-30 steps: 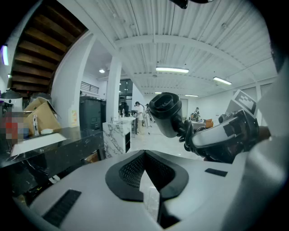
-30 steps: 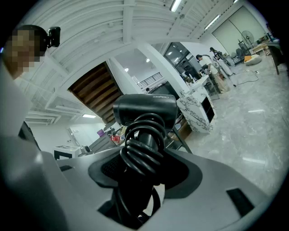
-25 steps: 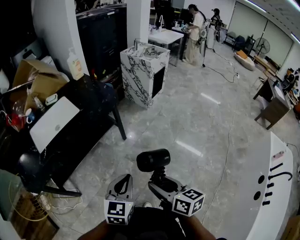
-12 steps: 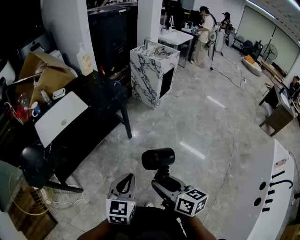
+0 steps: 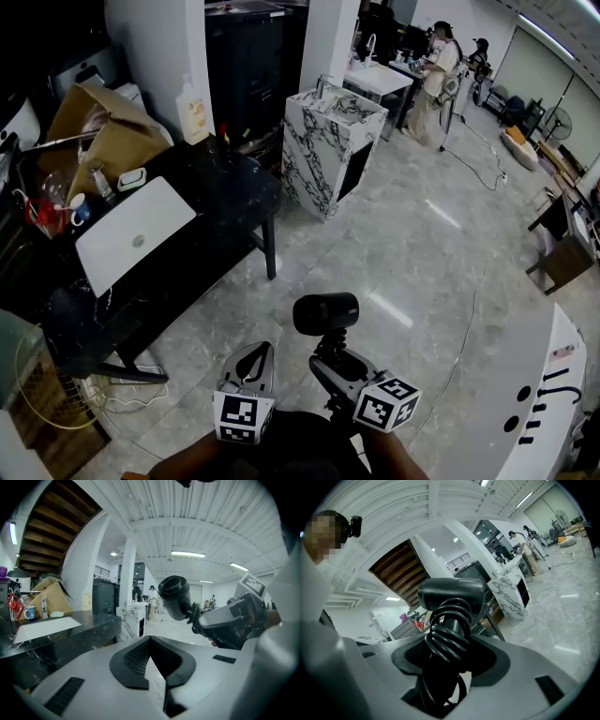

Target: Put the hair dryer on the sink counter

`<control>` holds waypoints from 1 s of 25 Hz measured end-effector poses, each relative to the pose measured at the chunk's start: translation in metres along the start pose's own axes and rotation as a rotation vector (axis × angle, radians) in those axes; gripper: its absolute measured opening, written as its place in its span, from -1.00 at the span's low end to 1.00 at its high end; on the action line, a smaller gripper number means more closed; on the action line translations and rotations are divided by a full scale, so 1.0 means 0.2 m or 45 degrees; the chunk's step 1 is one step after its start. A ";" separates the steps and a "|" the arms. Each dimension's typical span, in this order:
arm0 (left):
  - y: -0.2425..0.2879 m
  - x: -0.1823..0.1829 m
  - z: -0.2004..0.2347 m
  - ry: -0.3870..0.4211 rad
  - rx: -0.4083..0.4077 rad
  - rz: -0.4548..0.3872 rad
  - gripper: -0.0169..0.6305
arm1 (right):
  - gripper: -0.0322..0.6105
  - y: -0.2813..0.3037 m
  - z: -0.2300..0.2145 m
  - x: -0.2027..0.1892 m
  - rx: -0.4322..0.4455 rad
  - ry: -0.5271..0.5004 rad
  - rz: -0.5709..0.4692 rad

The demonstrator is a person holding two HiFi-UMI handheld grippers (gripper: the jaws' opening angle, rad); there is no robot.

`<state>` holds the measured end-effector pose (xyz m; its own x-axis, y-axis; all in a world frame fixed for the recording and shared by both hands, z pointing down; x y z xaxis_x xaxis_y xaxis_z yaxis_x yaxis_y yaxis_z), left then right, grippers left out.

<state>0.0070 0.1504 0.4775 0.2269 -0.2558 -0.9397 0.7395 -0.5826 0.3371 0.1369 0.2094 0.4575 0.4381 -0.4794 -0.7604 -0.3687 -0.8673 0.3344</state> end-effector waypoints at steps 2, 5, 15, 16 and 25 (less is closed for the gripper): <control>0.04 0.04 0.11 0.004 0.002 -0.007 -0.92 | -0.11 0.10 0.01 0.05 -0.003 -0.004 0.000; 0.09 0.10 0.26 0.004 0.004 -0.023 -0.92 | -0.11 0.25 0.04 0.13 -0.002 -0.010 -0.003; 0.16 0.30 0.77 0.031 0.033 -0.061 -0.92 | -0.11 0.71 0.18 0.36 -0.012 -0.035 -0.019; 0.16 0.30 0.83 0.032 0.041 -0.066 -0.92 | -0.11 0.76 0.18 0.37 -0.014 -0.040 -0.021; 0.20 0.30 1.14 -0.003 0.088 -0.061 -0.92 | -0.11 1.08 0.22 0.44 -0.030 -0.063 0.007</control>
<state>-0.0953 -0.0645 0.4465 0.1907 -0.2283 -0.9547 0.7040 -0.6460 0.2951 0.0600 -0.0149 0.4388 0.3949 -0.4773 -0.7850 -0.3512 -0.8680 0.3510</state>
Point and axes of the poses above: the fingertips, and each gripper's own axes: y forward along the fingers, z to its left, x out of its top, the point moved 3 cm from there along -y, backward along the fingers, and after that the axes turned 4 degrees about -x, right-handed, at the moved point
